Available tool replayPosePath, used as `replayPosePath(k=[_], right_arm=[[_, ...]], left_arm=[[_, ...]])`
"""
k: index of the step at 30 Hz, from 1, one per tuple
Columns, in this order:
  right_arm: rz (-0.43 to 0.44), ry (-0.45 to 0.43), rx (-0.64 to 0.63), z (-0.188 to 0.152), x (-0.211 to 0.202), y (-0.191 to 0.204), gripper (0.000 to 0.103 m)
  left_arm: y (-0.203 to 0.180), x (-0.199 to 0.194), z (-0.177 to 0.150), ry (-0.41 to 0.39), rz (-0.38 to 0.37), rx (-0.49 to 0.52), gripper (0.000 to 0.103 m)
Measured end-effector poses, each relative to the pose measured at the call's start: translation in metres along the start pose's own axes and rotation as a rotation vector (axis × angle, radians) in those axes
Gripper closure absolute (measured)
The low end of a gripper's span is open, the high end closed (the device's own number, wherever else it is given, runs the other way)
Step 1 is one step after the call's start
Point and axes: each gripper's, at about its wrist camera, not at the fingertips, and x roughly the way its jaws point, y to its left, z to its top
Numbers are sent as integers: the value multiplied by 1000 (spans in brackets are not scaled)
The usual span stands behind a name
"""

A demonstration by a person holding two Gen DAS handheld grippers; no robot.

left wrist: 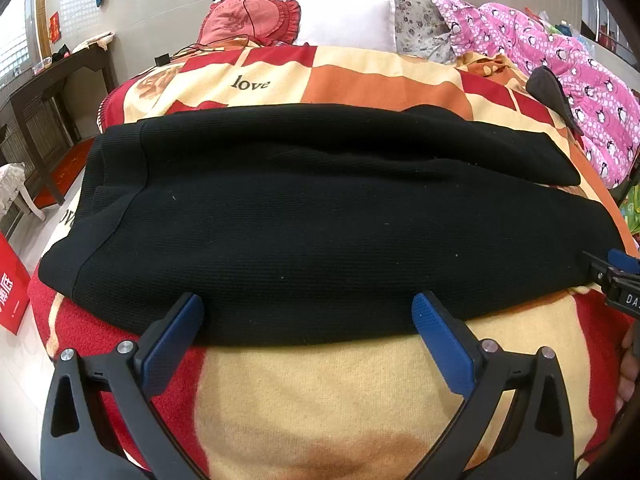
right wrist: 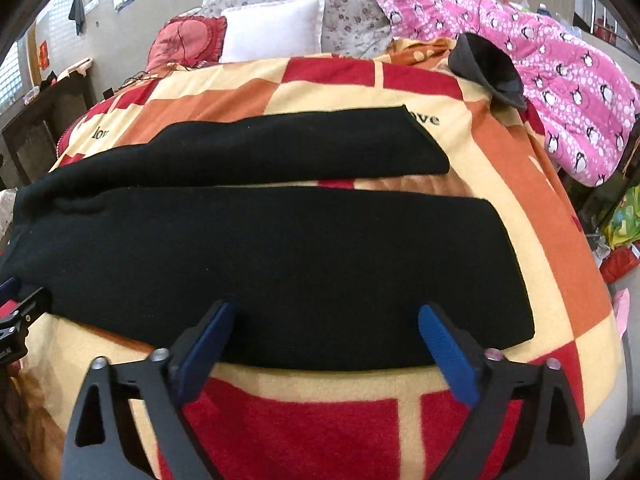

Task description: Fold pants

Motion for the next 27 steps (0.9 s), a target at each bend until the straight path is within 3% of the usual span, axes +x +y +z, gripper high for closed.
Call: replayPosePath(k=[13, 16, 19, 23, 25, 27], right_arm=[[2, 11, 0, 0, 3, 0, 1], [6, 7, 4, 0, 2, -1, 1], [35, -11, 18, -1, -1, -4, 2], [91, -100, 80, -4, -17, -16, 2], [117, -160, 121, -7, -27, -24, 2], [133, -183, 144, -8, -31, -29, 2]], left_arm=[[0, 0, 0, 4, 3, 2, 0], [2, -6, 1, 5, -36, -2, 0], [11, -30, 4, -54, -131, 7, 0], [50, -57, 35, -175, -129, 33, 0], [79, -58, 62, -195, -103, 27, 0], [105, -54, 89, -202, -129, 43, 0]])
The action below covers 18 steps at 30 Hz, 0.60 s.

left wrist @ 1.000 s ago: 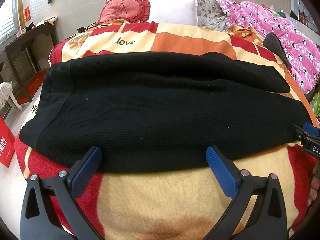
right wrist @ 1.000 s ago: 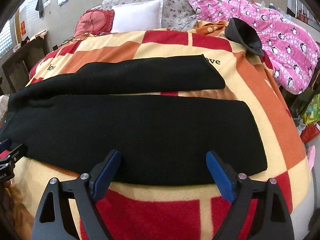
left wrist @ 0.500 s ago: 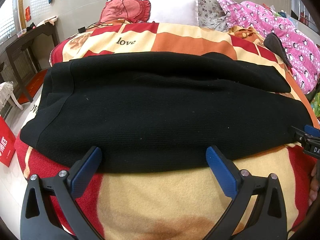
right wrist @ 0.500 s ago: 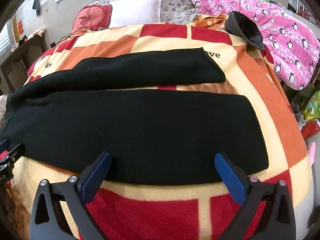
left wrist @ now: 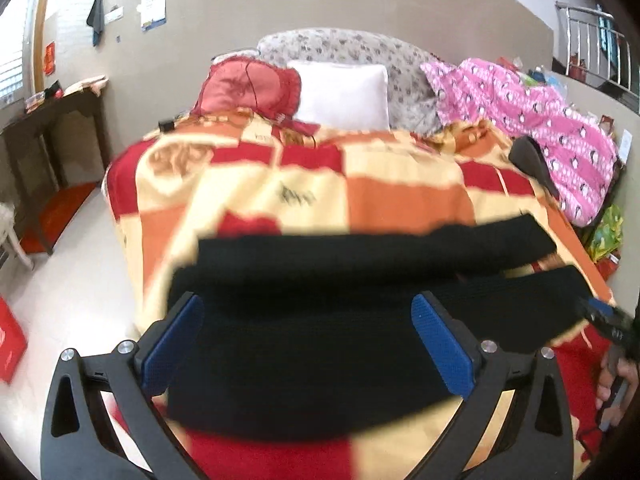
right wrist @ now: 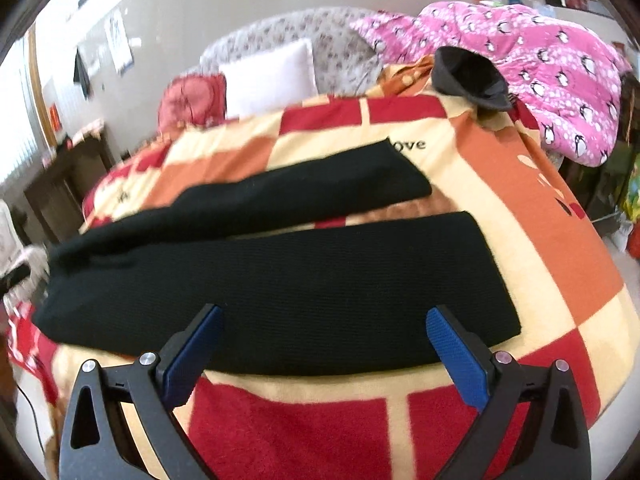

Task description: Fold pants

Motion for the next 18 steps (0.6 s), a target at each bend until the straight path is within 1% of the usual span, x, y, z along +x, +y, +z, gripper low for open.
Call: replayPosePath(k=[1, 2, 4, 5, 6, 7, 8, 9, 10, 13, 18], right_arm=[[-1, -4, 14, 0, -1, -2, 2], [-7, -2, 24, 1, 0, -3, 2], [-8, 16, 30, 2, 3, -3, 2], [-7, 24, 27, 2, 6, -2, 2], [-10, 26, 24, 2, 6, -1, 2], [-11, 29, 18, 2, 7, 0, 2], [-12, 31, 11, 1, 7, 2, 2], [-14, 34, 6, 1, 8, 3, 2], [-17, 36, 3, 1, 9, 4, 2], [-20, 49, 6, 0, 11, 2, 2], [-20, 64, 16, 0, 15, 1, 2]], left_arm=[[19, 7, 17, -6, -9, 11, 0], [32, 14, 30, -13, 10, 30, 0], [52, 33, 47, 6, 33, 89, 0], [63, 42, 55, -10, 66, 123, 0], [71, 51, 60, -11, 70, 150, 0], [80, 63, 62, 19, 37, 166, 0], [89, 78, 62, 55, 13, 179, 1], [93, 85, 61, 68, 15, 184, 3], [97, 95, 58, 93, 12, 192, 8], [99, 115, 45, 158, -24, 222, 15], [87, 123, 34, 187, -102, 278, 15]])
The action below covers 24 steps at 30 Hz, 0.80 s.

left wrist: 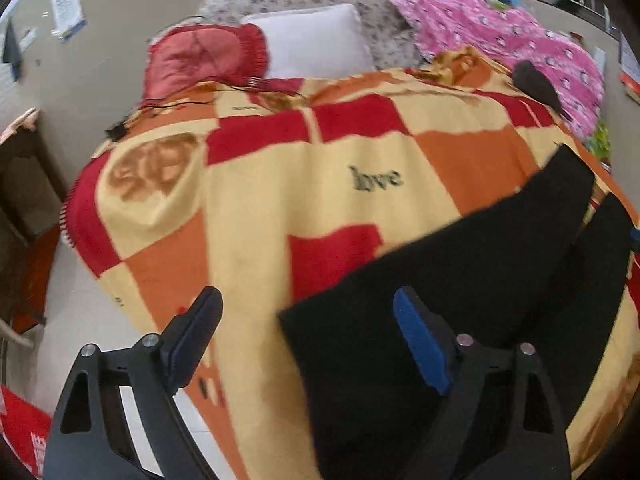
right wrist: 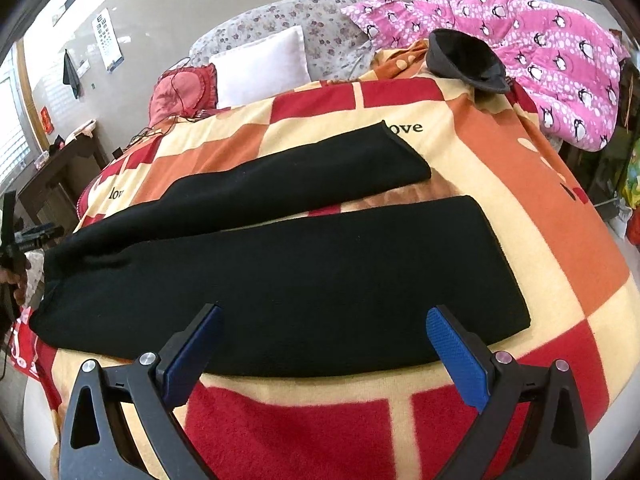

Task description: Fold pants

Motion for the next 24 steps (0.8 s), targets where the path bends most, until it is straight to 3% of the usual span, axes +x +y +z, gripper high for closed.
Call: replayPosePath(k=[3, 6, 9, 11, 13, 19, 24], right_arm=[[-4, 10, -8, 1, 3, 2, 2], [-8, 16, -20, 1, 5, 5, 2], [-8, 14, -16, 1, 4, 5, 2], [-5, 11, -7, 1, 4, 3, 2], [-3, 11, 2, 2, 5, 2, 2], [-7, 5, -15, 1, 4, 4, 3], [0, -9, 2, 0, -1, -3, 3]], left_arm=[[-5, 10, 0, 29, 7, 16, 15], [-2, 9, 1, 21, 20, -39, 15], [-14, -25, 8, -66, 26, -127, 15], [-42, -62, 8, -150, 21, -191, 14], [-73, -83, 3, -174, 57, -232, 6], [-151, -81, -22, -104, 191, -265, 1], [-181, -71, -32, -68, 220, -296, 1]])
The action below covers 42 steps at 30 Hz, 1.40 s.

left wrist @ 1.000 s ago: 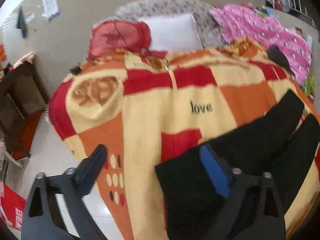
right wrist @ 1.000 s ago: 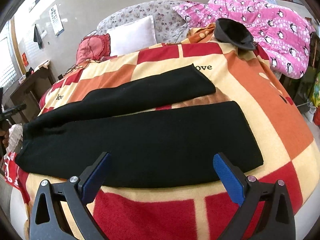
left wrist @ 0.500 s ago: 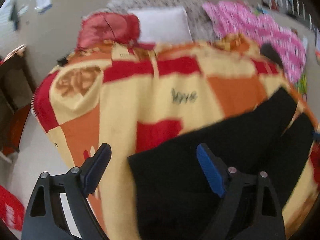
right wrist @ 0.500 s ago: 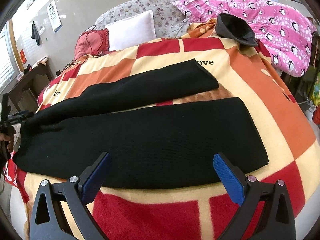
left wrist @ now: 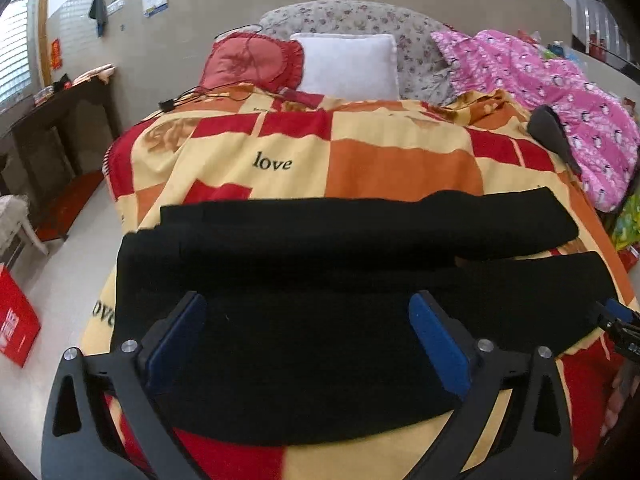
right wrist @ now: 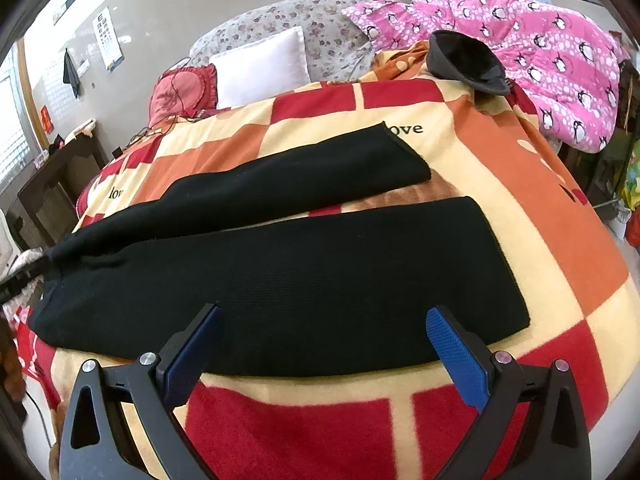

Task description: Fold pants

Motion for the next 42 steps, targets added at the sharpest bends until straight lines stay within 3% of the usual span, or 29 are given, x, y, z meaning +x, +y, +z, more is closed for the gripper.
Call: replayPosePath(k=[34, 38, 42], right_arm=[[11, -5, 13, 1, -1, 1, 3], [9, -8, 12, 1, -1, 1, 3], [15, -8, 18, 1, -1, 1, 3]], left_arm=[[-2, 1, -12, 29, -39, -55, 1], [4, -4, -9, -14, -42, -53, 1], [37, -15, 15, -97, -57, 23, 1]])
